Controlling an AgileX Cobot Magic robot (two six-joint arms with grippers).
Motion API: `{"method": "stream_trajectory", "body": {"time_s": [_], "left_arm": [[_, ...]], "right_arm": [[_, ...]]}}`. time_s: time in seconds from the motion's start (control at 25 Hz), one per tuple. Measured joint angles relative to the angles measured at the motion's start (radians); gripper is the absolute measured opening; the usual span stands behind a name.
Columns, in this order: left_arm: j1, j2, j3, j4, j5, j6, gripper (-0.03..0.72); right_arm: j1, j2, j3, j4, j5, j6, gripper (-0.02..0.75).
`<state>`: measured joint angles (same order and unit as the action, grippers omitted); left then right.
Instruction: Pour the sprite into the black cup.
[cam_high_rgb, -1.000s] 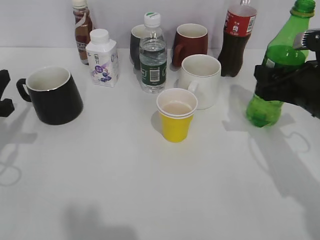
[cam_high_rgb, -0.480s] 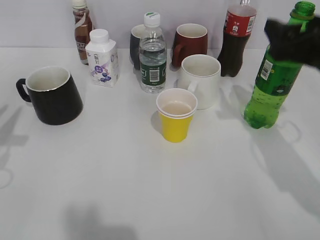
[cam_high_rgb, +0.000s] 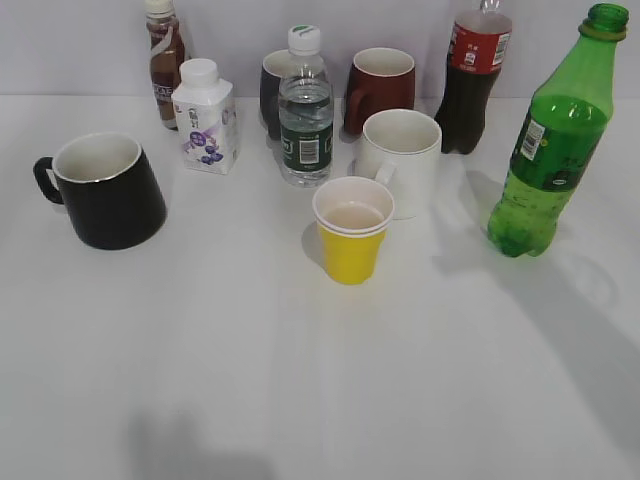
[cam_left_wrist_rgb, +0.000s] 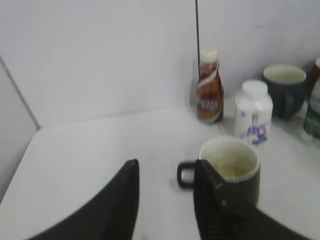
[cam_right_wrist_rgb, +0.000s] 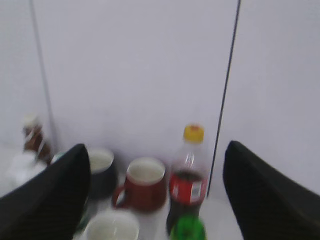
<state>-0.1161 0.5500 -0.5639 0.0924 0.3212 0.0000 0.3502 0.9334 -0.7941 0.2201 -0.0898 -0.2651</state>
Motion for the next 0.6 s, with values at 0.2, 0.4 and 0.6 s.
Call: {"method": "stream_trajectory", "body": {"time_s": [0.2,0.4,0.6], "left_arm": [[0.000,-0.202,-0.033,0.007,0.372,0.000,0.377],[-0.001,-0.352,-0.033,-0.012,0.642,0.000,0.485],[-0.001,-0.443,-0.028,-0.027,0.812,-0.048,0.498]], "right_arm": [[0.000,-0.194,-0.002,-0.008,0.465,0.002,0.592],[0.001,-0.355,-0.002,-0.050,0.841,0.076,0.586],[0.001,-0.522,0.023,-0.155,1.141,0.199,0.586]]}}
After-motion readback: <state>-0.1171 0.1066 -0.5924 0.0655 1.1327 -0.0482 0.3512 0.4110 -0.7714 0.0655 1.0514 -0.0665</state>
